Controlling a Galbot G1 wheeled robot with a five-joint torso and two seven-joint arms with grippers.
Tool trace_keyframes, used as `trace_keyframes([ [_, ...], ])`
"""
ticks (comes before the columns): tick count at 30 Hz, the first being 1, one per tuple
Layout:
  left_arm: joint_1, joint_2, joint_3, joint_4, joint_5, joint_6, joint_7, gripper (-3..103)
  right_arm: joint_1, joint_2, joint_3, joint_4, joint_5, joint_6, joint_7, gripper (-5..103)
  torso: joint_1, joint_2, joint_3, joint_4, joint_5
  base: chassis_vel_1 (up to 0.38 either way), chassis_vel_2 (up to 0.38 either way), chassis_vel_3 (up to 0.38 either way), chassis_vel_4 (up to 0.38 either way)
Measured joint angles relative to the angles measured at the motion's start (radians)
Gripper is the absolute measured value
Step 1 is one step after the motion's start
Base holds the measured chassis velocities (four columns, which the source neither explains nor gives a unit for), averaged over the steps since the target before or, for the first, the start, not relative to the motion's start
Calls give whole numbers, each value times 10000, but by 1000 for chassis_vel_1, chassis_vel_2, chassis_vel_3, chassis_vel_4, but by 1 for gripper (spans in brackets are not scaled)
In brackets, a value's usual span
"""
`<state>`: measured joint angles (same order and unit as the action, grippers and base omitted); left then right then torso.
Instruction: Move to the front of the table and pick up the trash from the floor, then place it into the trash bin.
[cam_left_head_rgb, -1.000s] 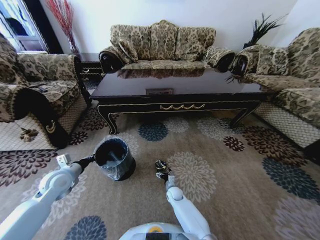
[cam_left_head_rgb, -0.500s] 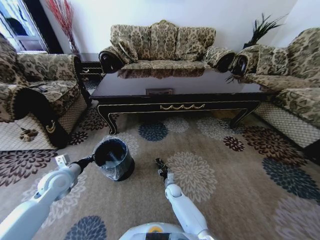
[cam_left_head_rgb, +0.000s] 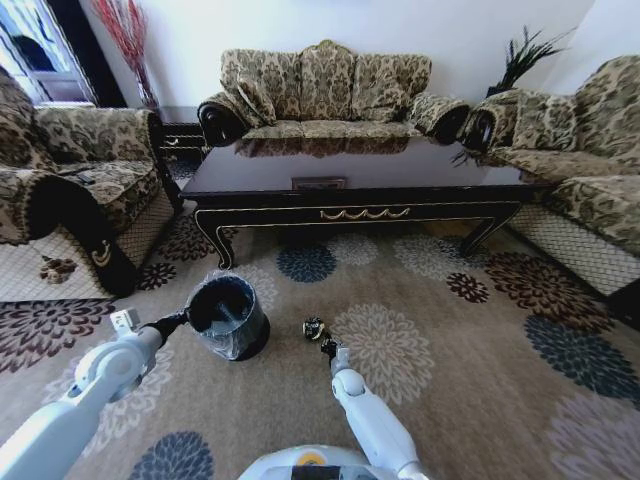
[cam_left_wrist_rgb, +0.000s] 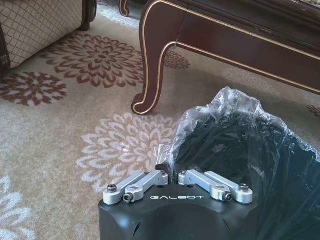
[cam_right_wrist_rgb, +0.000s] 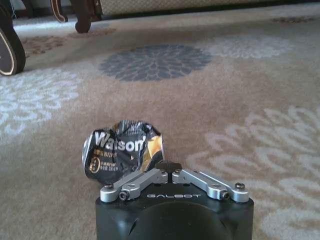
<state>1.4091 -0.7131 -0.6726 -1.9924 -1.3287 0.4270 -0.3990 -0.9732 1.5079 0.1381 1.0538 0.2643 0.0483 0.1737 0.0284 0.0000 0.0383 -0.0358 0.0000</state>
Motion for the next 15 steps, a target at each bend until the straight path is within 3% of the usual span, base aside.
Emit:
trace_keyframes([
  [1, 16, 2, -22, -6, -2, 0, 1, 3, -55, -50, 5, 188, -16, 0, 11, -2, 0, 0, 0, 0, 0, 0, 0, 0, 0],
  [7, 315, 26, -428, -11, -21, 8, 86, 3, -112, -268, 22, 782, -161, 102, 61, 25, -1, 0, 0, 0, 0, 0, 0, 0, 0],
  [9, 383, 25, -504, -10, -10, 13, 107, 3, -51, -258, 17, 749, -147, 115, 62, 25, 0, 0, 0, 0, 0, 0, 0, 0, 0],
  [12, 504, -26, -612, 15, 27, 23, 124, 3, 186, -39, -35, 373, -62, 119, 60, 41, 0, 0, 0, 2, -1, 0, 0, 0, 0],
  [15, 529, -43, -613, 0, 46, 27, 124, 3, 298, 112, -56, 178, -7, 103, 56, 47, 0, 0, 0, 2, -1, 0, 0, 0, 0],
])
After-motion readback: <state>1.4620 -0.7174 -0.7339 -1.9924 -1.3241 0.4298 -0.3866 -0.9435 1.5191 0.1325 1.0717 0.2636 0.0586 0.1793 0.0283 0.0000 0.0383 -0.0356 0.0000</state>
